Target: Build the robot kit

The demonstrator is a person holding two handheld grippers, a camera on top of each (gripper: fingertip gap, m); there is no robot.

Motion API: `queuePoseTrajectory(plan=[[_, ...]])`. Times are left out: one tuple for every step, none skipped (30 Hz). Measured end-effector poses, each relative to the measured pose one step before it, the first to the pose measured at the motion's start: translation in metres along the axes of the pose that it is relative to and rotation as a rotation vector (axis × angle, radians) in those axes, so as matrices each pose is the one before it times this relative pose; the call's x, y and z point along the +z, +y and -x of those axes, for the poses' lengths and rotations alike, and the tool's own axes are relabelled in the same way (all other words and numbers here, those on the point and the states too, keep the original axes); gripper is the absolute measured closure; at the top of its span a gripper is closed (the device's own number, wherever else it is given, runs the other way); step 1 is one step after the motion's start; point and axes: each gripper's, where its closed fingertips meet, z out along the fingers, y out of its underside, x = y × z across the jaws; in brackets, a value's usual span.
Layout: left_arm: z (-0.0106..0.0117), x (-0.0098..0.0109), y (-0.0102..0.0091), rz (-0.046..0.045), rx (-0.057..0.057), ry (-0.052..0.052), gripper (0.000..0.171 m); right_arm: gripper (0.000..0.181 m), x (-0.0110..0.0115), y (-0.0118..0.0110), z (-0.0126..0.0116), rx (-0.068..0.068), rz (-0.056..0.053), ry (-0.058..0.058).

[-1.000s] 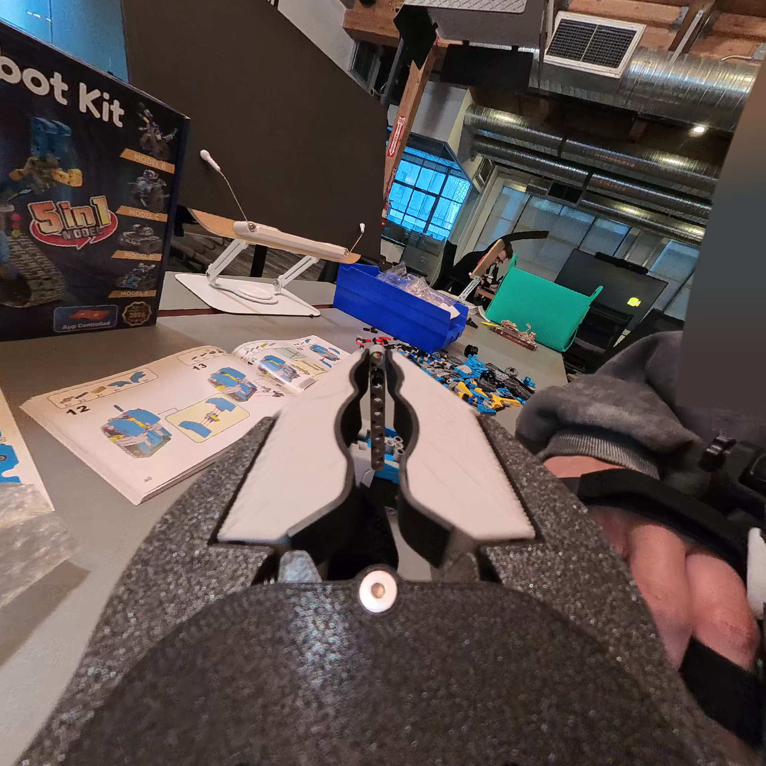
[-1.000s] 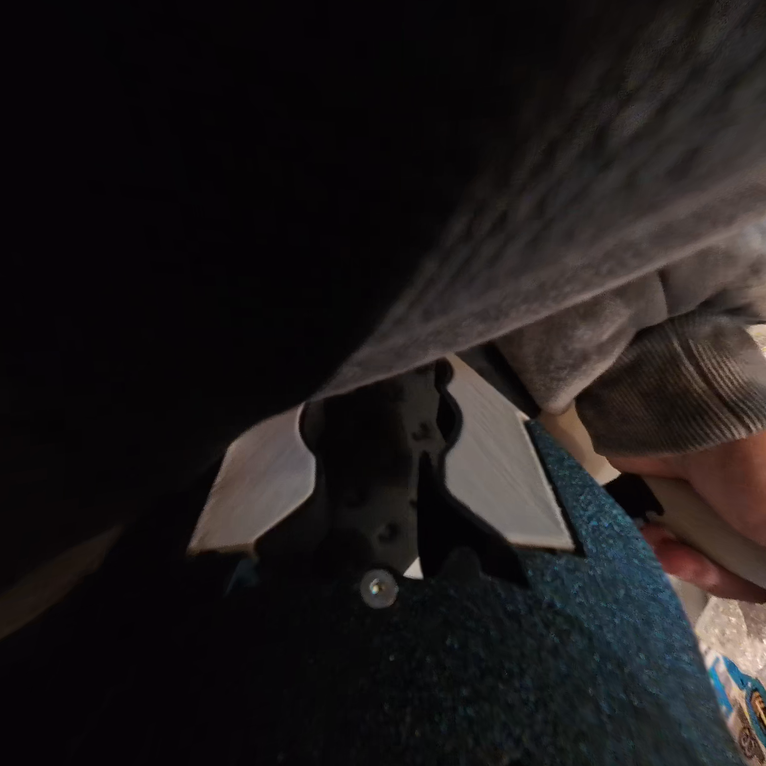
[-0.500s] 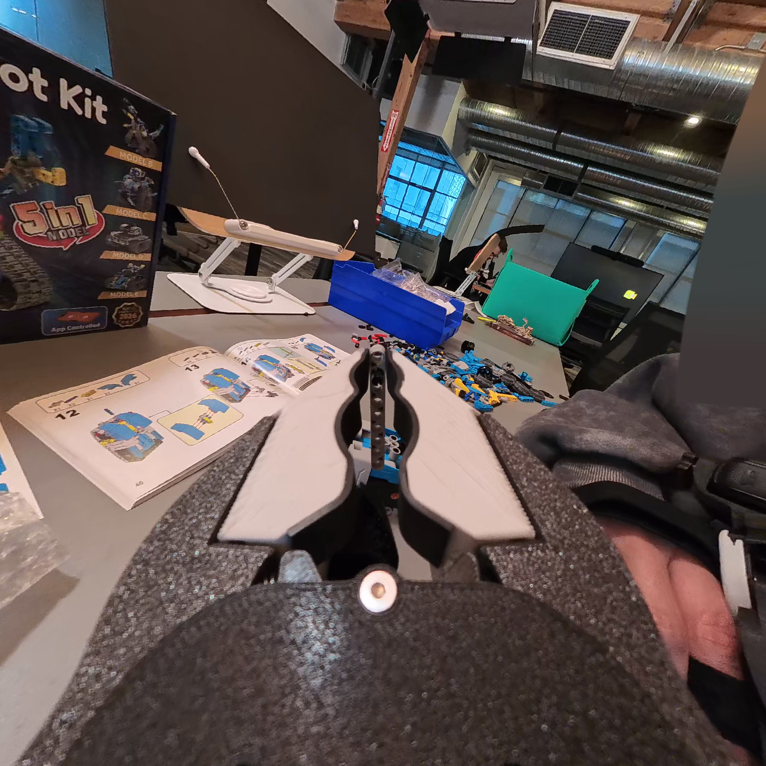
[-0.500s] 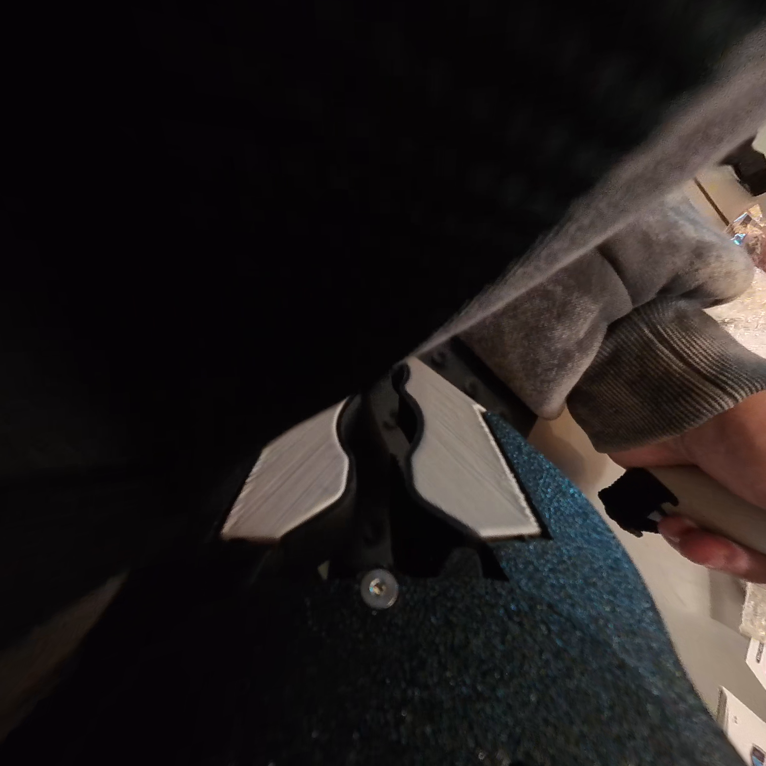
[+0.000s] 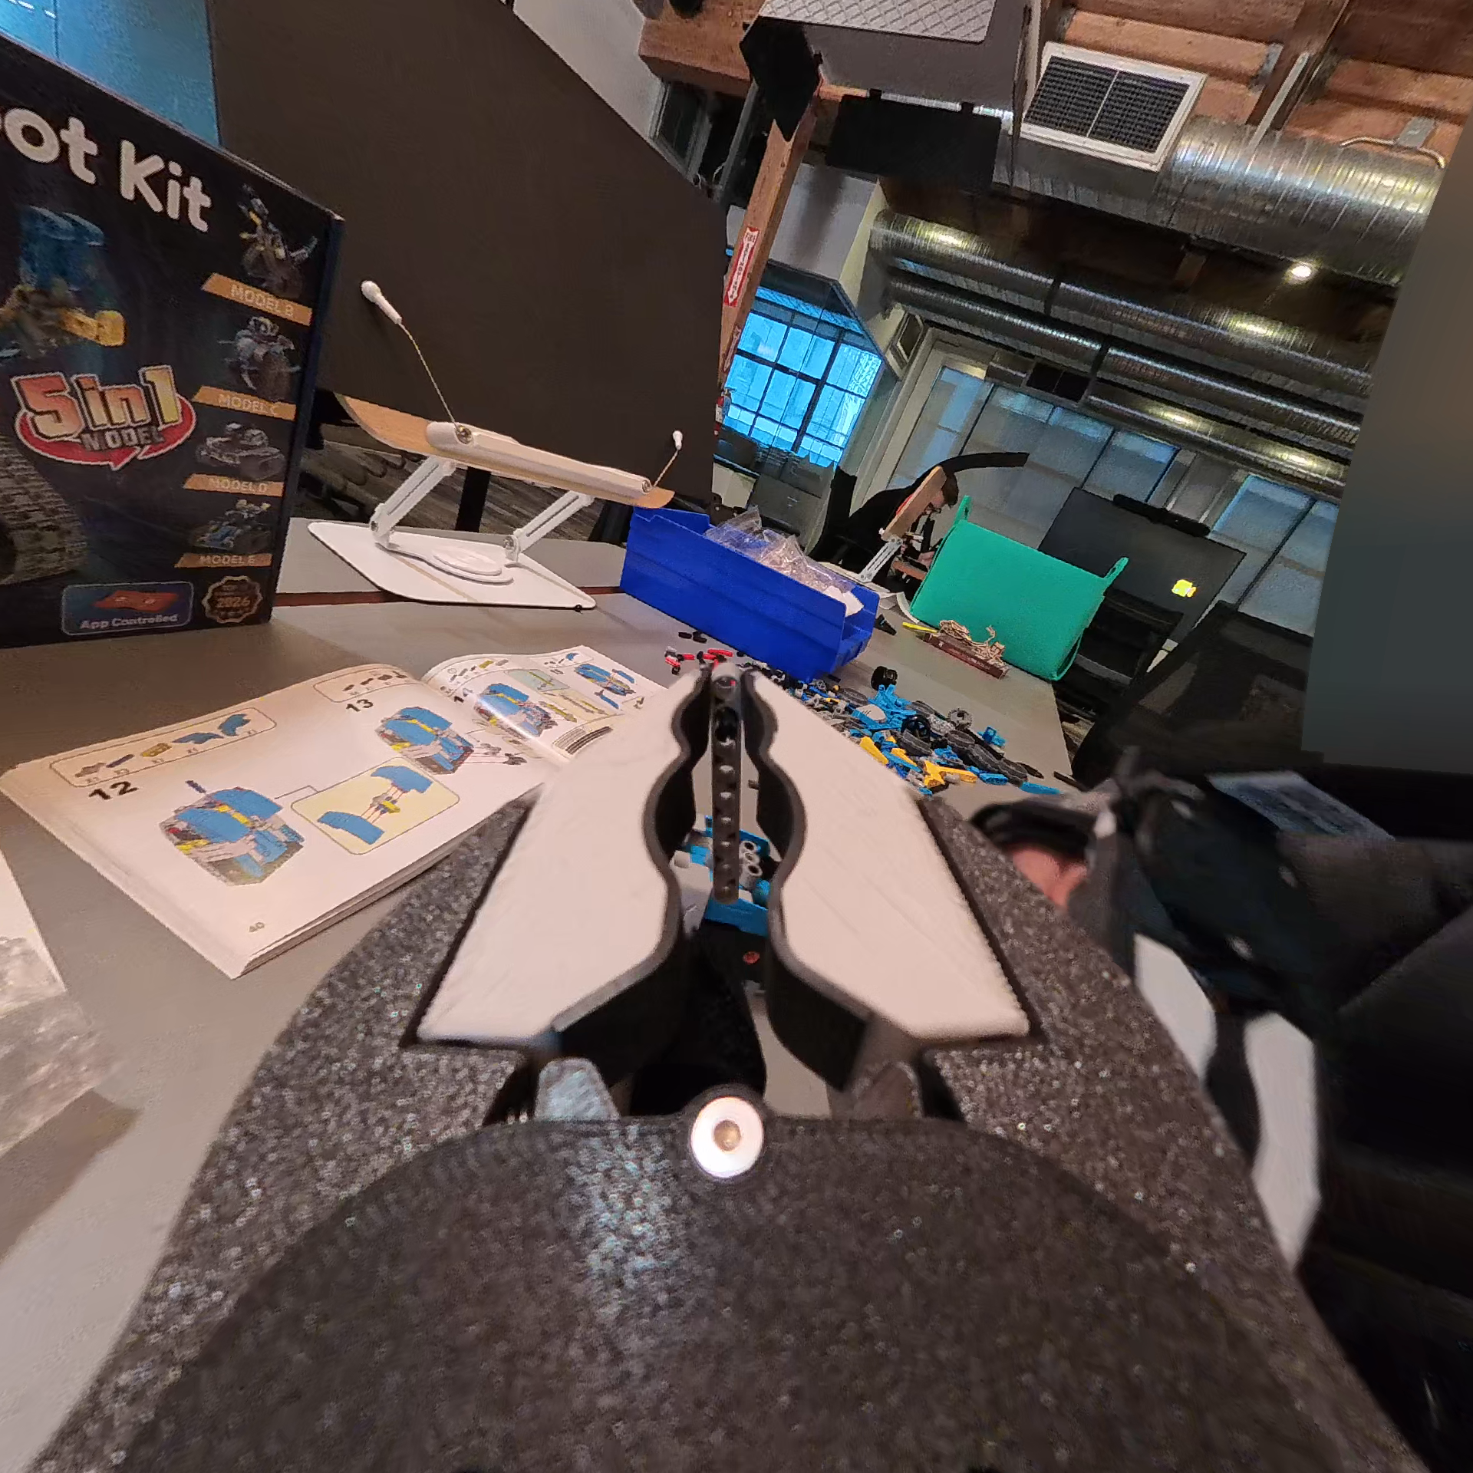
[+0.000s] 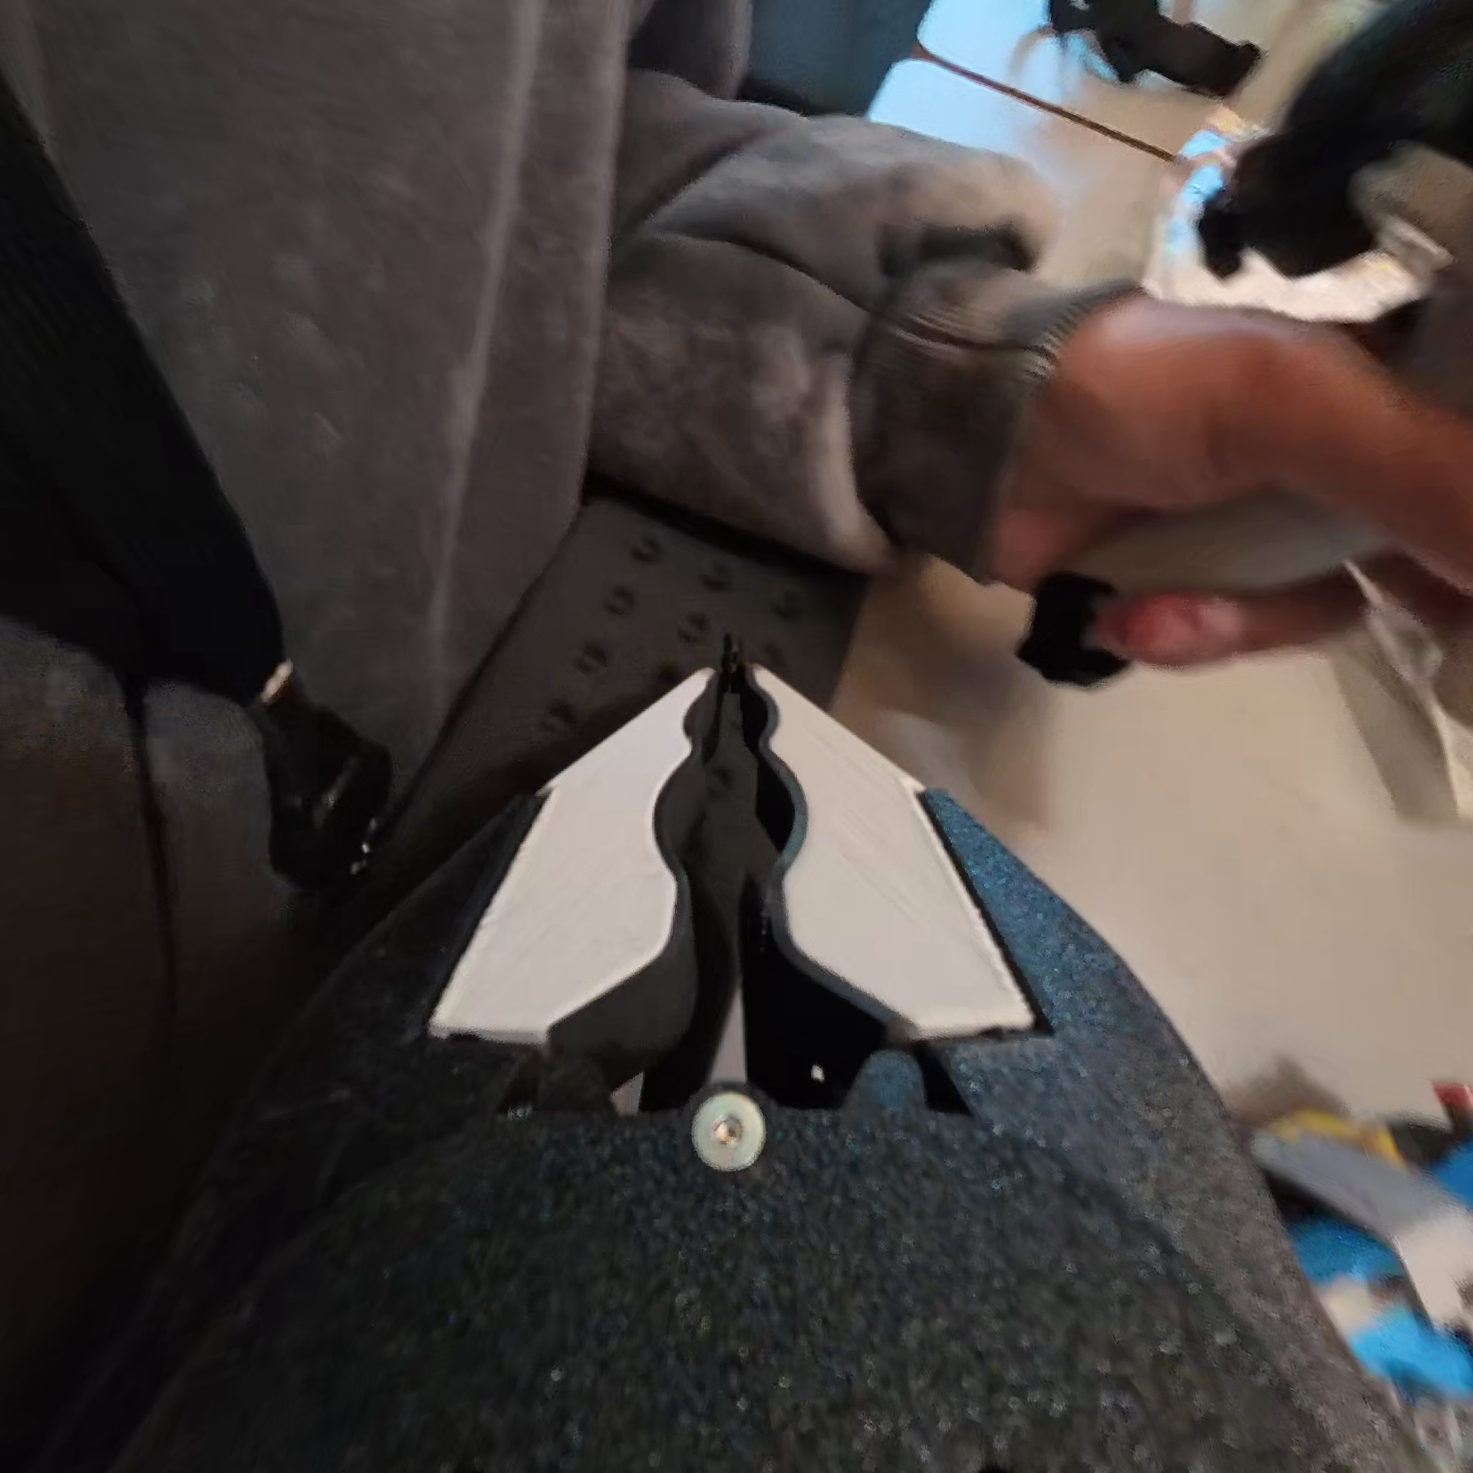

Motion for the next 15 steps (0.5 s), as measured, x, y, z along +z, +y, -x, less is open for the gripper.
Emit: queuePoseTrajectory(plan=[[-0.00093, 0.00048, 0.00082, 0.00508, -0.0015, 0.0063, 0.164, 0.177, -0.01021, 0.00602, -0.0073, 0.0452, 0.0029, 0.0212], [-0.0015, 0.00073, 0.0015, 0.00845, -0.0006, 0.0084, 0.164, 0.177, -0.01187, 0.00857, -0.00964, 0.0421, 0.0118, 0.0372], [-0.00209, 0.00095, 0.00199, 0.01101, 0.0024, 0.0088, 0.164, 0.177, -0.01291, 0.01161, -0.01147, 0.034, 0.0198, 0.0487], [-0.00251, 0.00111, 0.00207, 0.01235, 0.0074, 0.0088, 0.164, 0.177, -0.01243, 0.01676, -0.01062, 0.0461, 0.0435, 0.0363], [-0.0028, 0.00127, 0.00178, 0.012, 0.0114, 0.0091, 0.164, 0.177, -0.01239, 0.02049, -0.01073, 0.0507, 0.0619, 0.0338], [-0.00279, 0.00146, 0.00179, 0.01189, 0.0123, 0.0087, 0.164, 0.177, -0.01211, 0.01982, -0.0109, 0.0419, 0.0546, 0.0409], [-0.00241, 0.00169, 0.00204, 0.01248, 0.011, 0.0077, 0.164, 0.177, -0.01069, 0.01789, -0.00668, 0.0411, 0.0457, 0.016], [-0.00205, 0.00169, 0.00214, 0.0125, 0.0081, 0.0073, 0.164, 0.177, -0.00905, 0.01605, -0.00446, 0.0444, 0.0444, 0.0058], [-0.00128, 0.00146, 0.00222, 0.01131, 0.0054, 0.0049, 0.164, 0.177, -0.00711, 0.01433, -0.00536, 0.0339, 0.0402, 0.0172], [-0.00047, 0.00125, 0.00204, 0.00993, 0.004, 0.0015, 0.164, 0.177, -0.00481, 0.01369, -0.00262, 0.0261, 0.0445, 0.0016], [0.00019, 0.00104, 0.00187, 0.0087, 0.0024, -0.0003, 0.164, 0.177, -0.00329, 0.01189, -0.00349, 0.0138, 0.0413, 0.0133], [0.00042, 0.00076, 0.00137, 0.00675, 0.0009, -0.0009, 0.164, 0.177, -0.00191, 0.00973, -0.00428, 0.0027, 0.0317, 0.0229], [0.0005, 0.00071, 0.00118, 0.00539, -0.0008, -0.0004, 0.164, 0.177, -0.00059, 0.00785, -0.00067, -0.0002, 0.0278, 0.0006], [0.00044, 0.0004, 0.00098, 0.00433, -0.0023, -0.0002, 0.164, 0.177, -0.00101, 0.00209, -0.00014, 0.0017, -0.0026, -0.0032], [0.00072, 0.00009, 0.00058, 0.00213, -0.0026, -0.0009, 0.164, 0.177, -0.0009, 0.00019, 0.00011, 0.0056, -0.0091, -0.0061]])
